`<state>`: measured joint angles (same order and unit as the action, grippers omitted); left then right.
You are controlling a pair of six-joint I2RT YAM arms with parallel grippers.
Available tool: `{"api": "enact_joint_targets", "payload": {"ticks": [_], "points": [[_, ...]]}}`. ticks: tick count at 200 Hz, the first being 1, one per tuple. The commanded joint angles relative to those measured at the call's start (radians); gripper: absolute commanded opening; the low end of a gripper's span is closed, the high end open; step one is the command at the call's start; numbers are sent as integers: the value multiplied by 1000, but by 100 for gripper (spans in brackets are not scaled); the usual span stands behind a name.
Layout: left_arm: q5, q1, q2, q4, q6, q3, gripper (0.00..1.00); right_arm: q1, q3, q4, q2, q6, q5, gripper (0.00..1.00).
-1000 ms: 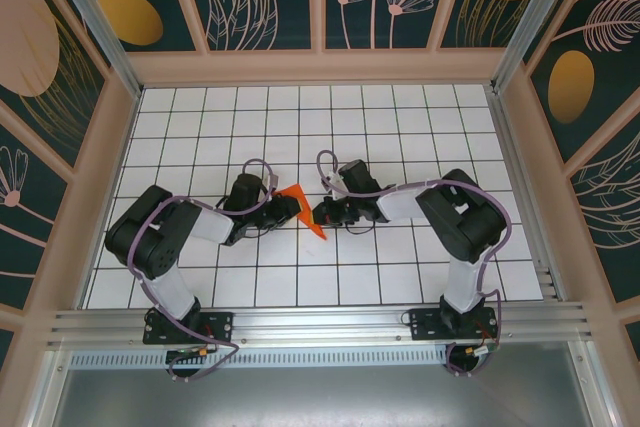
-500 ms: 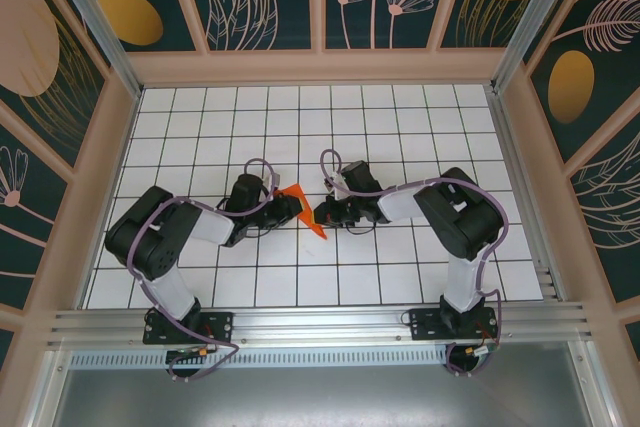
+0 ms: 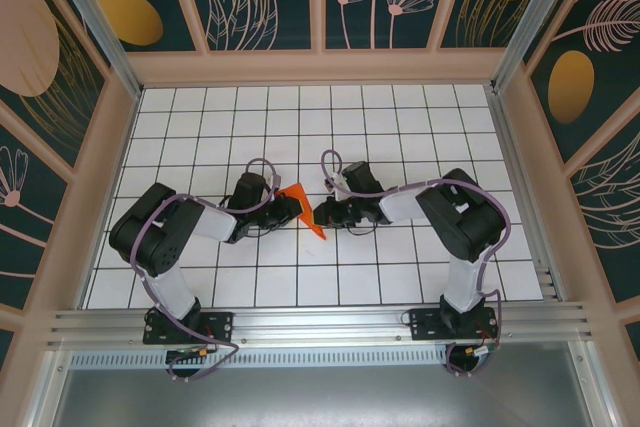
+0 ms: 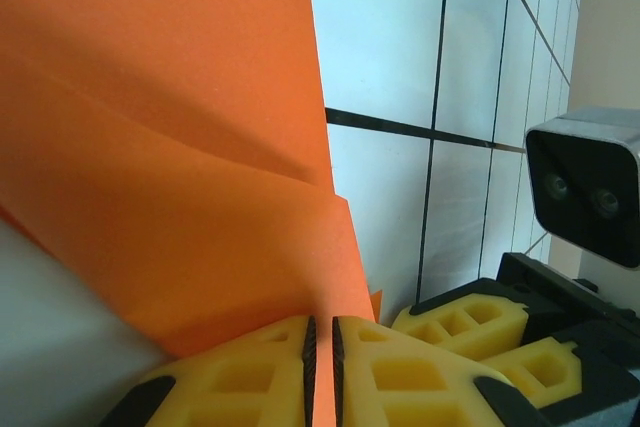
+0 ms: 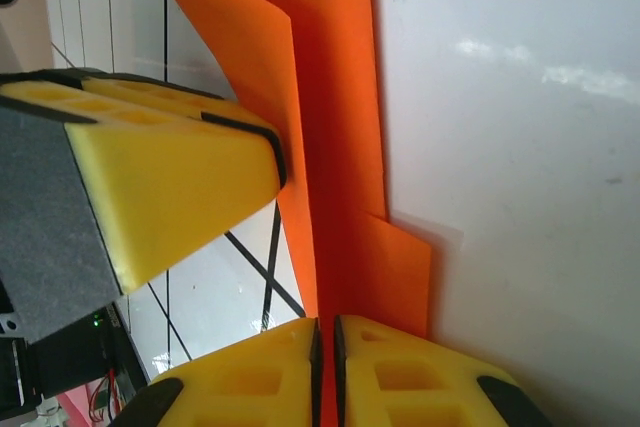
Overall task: Fold a paper plane with a square sheet of paper (pick it up from the middle)
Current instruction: Fold the wing for the fifth time at the center of the table.
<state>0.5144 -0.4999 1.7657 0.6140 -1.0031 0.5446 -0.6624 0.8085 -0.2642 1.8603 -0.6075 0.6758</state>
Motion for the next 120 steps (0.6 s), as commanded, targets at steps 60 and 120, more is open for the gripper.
{"api": "enact_joint_targets", "payload": {"ticks": [60, 120], "points": [[-106, -6, 42, -122, 3, 8, 16, -4, -81, 32, -63, 12, 31, 16], [-117, -6, 40, -125, -7, 2, 16, -18, -41, 84, 6, 43, 11, 7]]}}
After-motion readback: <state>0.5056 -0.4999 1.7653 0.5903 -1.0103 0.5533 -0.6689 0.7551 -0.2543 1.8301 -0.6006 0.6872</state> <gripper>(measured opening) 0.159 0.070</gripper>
